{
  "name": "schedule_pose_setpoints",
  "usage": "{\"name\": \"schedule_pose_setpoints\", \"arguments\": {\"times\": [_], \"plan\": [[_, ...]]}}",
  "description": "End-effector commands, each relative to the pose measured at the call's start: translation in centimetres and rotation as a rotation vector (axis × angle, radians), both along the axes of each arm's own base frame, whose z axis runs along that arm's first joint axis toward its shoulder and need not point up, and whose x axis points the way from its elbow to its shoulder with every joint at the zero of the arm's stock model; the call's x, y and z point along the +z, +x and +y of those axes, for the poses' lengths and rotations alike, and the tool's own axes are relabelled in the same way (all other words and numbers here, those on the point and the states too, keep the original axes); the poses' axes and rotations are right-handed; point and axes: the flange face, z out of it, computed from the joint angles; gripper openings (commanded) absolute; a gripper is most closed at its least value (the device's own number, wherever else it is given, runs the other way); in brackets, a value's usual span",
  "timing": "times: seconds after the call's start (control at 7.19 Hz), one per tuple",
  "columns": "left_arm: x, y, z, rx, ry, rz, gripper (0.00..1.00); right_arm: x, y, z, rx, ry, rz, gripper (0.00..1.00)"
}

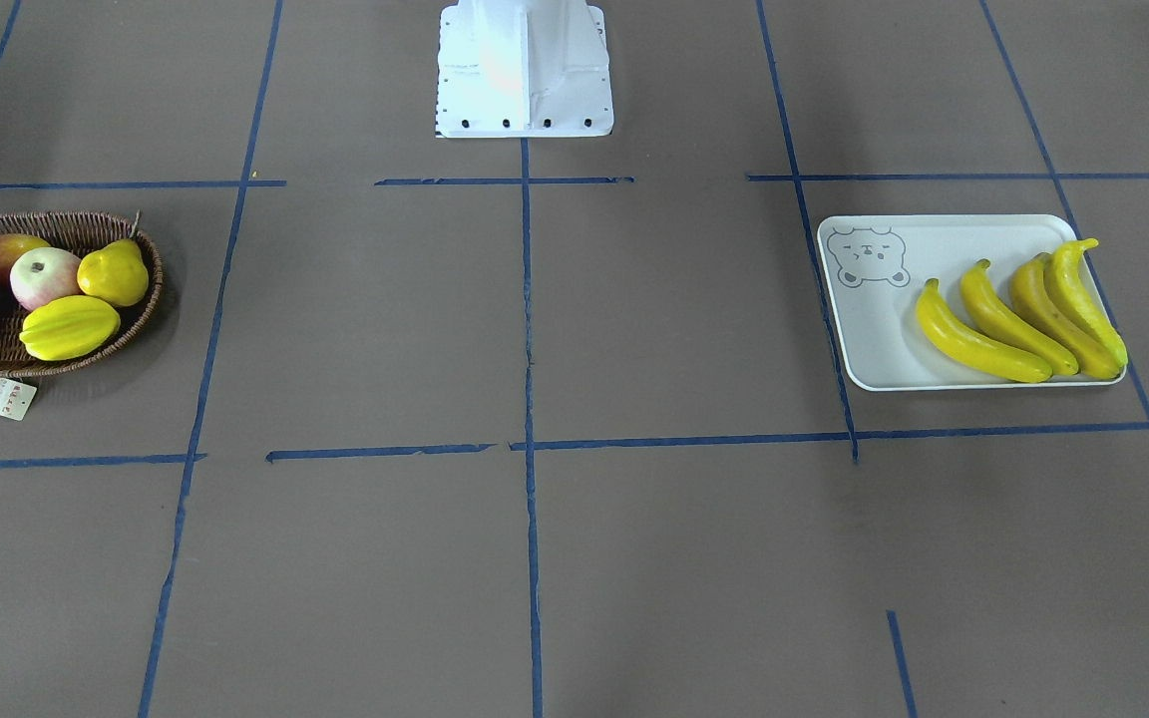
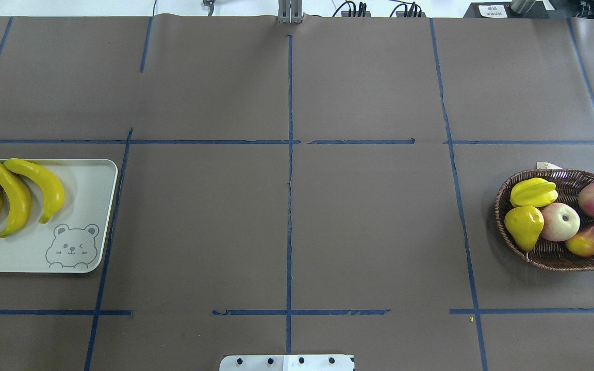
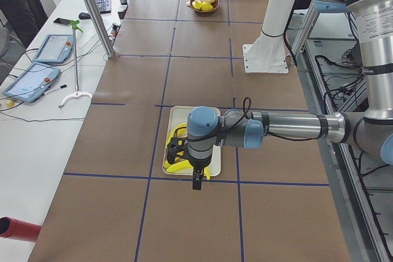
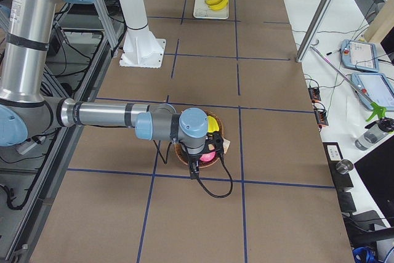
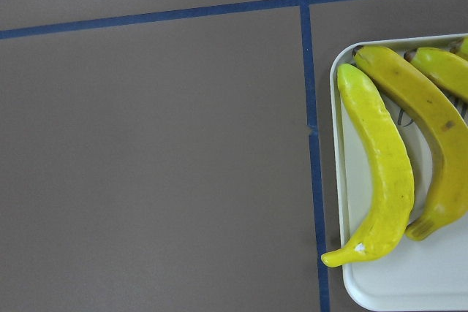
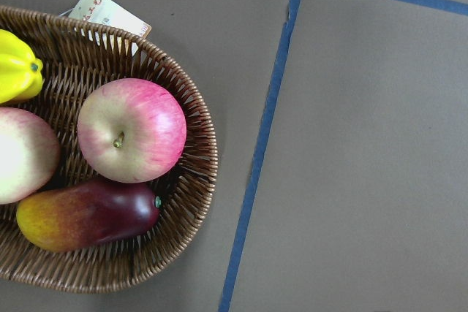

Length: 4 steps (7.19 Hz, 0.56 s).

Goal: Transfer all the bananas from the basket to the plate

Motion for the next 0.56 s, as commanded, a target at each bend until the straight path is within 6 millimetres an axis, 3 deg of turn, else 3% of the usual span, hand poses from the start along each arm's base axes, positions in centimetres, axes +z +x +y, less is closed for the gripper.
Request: {"name": "schedule_pose_setpoints", "arguments": {"times": [0.0, 0.42], "plan": [[0.41, 0.01, 0.25, 0.002, -0.009, 0.001, 1.0, -0.02, 0.02, -0.01, -0.001, 0.003, 0.003, 1.0], [0.1, 0.01, 0.19, 0.003, -0.001, 0.001, 1.0, -0.02, 0.02, -0.01, -0.001, 0.003, 0.003, 1.0]]}}
